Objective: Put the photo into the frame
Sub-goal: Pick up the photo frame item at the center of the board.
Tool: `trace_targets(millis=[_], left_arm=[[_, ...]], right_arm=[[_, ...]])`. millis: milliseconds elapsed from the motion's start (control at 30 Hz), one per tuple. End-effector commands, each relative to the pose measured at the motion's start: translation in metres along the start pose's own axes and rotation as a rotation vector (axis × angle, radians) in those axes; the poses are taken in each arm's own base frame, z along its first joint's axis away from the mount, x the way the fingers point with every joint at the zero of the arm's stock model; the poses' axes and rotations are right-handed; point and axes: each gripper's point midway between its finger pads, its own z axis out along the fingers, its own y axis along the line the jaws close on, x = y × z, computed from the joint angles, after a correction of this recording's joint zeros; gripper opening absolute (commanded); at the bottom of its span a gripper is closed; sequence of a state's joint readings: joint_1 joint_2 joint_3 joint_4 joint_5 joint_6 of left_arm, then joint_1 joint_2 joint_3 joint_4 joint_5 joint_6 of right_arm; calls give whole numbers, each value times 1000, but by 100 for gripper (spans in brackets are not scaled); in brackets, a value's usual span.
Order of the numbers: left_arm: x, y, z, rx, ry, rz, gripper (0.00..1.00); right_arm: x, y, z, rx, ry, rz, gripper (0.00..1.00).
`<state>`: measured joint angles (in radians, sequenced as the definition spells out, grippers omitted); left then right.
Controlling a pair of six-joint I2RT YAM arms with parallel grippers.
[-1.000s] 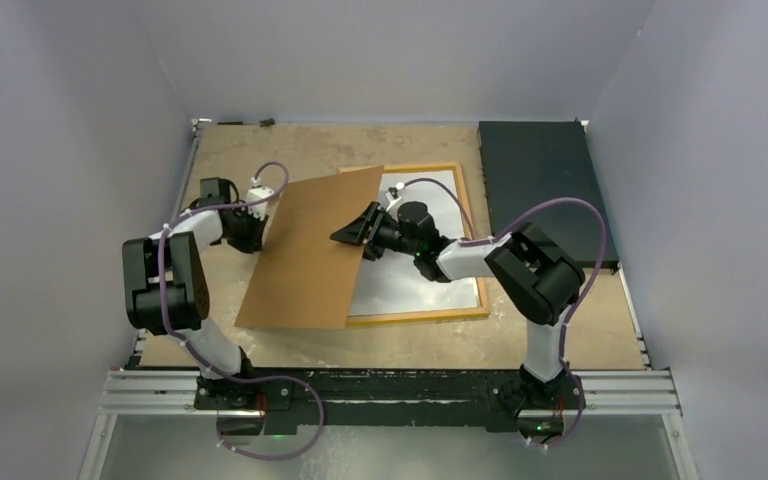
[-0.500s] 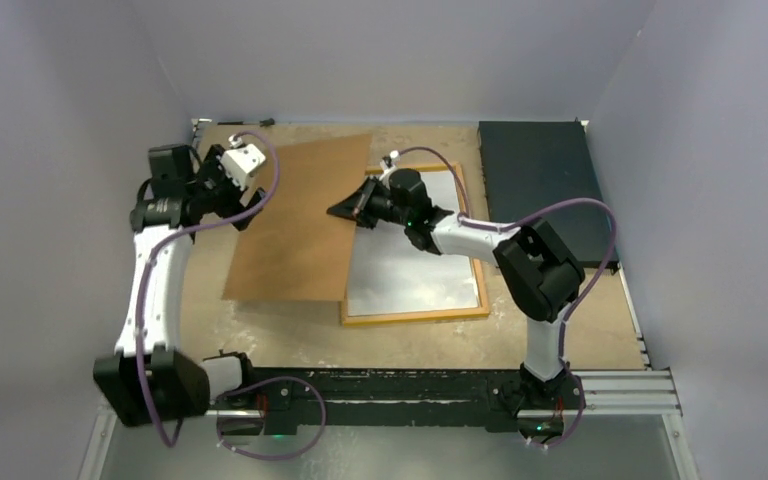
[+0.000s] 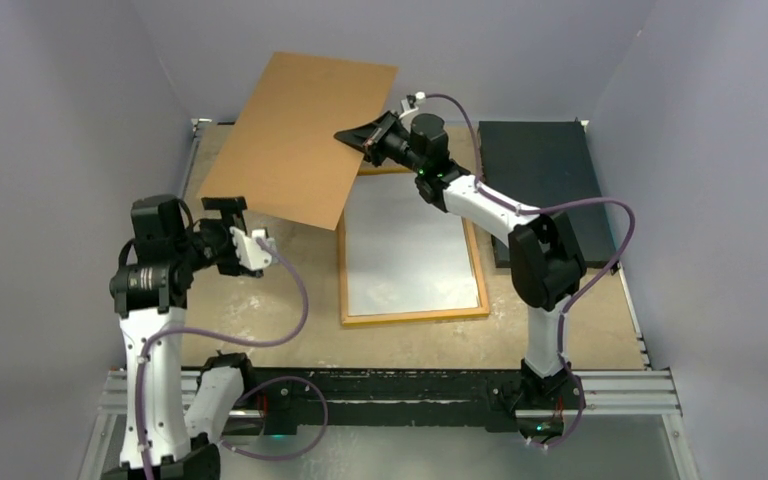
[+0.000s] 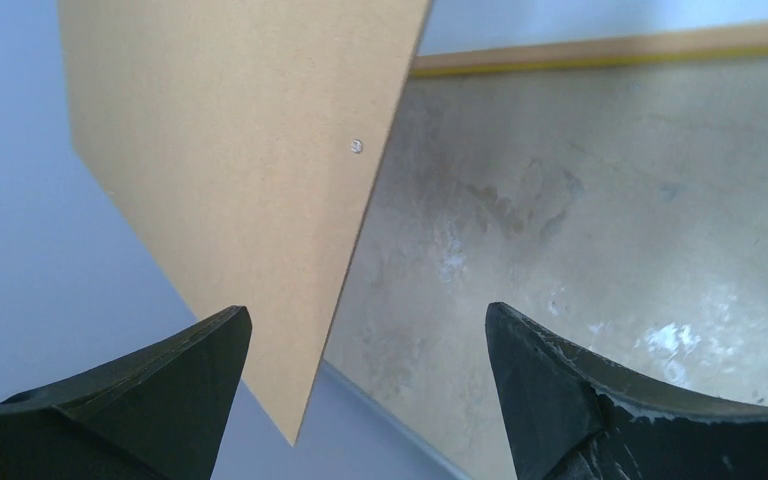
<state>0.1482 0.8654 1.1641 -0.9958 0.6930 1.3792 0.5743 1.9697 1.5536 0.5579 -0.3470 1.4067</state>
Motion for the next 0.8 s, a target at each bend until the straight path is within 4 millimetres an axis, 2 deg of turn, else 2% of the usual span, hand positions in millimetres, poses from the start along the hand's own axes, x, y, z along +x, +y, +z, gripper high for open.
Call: trace_targets(millis=[0, 100, 233, 333, 400, 467, 500, 600, 667, 767], left_arm=[[-5, 2, -3, -100, -15, 294, 85], [-11, 17, -4, -250, -34, 419, 83], [-6, 9, 4, -231, -32, 506, 80], [-8, 33, 0, -373, -25, 548, 73], [-9, 33, 2, -366, -28, 589, 68], [-10, 32, 4, -349, -35, 608, 55], [-12, 36, 2, -365, -42, 606, 44], [-25, 48, -5, -432, -74, 610, 1], [-33, 53, -12, -482, -98, 615, 0], [-39, 56, -17, -516, -108, 640, 0]], right_arm=[[10, 80, -20, -185, 26, 26, 0], [12, 86, -27, -204, 25, 29, 0], [19, 96, -39, -236, 45, 56, 0], [27, 102, -42, -227, 70, 36, 0], [34, 104, -46, -230, 80, 41, 0], [40, 105, -48, -233, 93, 46, 0], [44, 104, -48, -228, 102, 38, 0], [50, 97, -49, -195, 123, 17, 0], [55, 92, -51, -178, 145, 2, 0], [69, 84, -55, -167, 229, -60, 15]])
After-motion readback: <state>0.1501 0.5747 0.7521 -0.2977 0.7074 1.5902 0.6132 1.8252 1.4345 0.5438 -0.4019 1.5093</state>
